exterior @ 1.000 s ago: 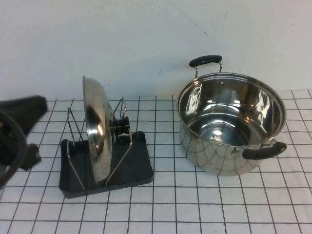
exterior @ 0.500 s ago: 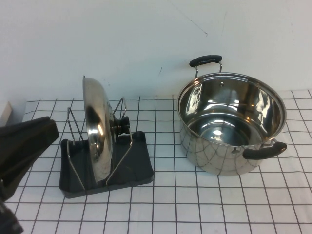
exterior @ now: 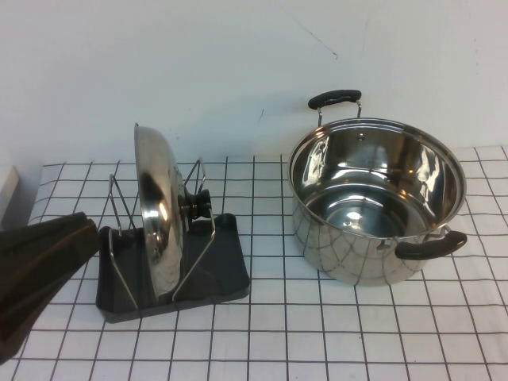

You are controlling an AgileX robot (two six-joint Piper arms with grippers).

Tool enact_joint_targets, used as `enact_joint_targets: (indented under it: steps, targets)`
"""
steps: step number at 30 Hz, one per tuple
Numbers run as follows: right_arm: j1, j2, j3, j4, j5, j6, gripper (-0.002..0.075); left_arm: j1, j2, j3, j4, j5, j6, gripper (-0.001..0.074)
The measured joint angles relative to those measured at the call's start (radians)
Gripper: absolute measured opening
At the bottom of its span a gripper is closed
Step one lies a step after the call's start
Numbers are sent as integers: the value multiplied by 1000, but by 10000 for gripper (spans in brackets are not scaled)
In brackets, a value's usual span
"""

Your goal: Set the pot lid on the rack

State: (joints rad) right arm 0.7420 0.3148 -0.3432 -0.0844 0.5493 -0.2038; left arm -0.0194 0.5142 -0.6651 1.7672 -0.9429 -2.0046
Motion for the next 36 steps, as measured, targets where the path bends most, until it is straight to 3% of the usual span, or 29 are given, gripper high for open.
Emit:
enact_joint_targets:
  steps: [5,11,15,19,29,32,36]
  targets:
    - [0,0,0,0,0,0,-1,-7,0,1,0,0,-2,-1]
    - [0,0,0,0,0,0,-1,-117,-13,18,0,11,-4,-2]
    - [0,0,0,0,2,0,-1,-170,-100,46,0,140,128,-2]
    - [0,0,0,0,2,0,-1,-176,-232,115,0,267,174,-2]
    - [0,0,0,0,4,0,-1,-176,-443,265,-7,376,220,-2]
    - [0,0,0,0,4,0,-1,-176,-444,284,-159,458,296,-2]
    - [0,0,0,0,6,0,-1,-176,-444,321,-744,692,727,-2]
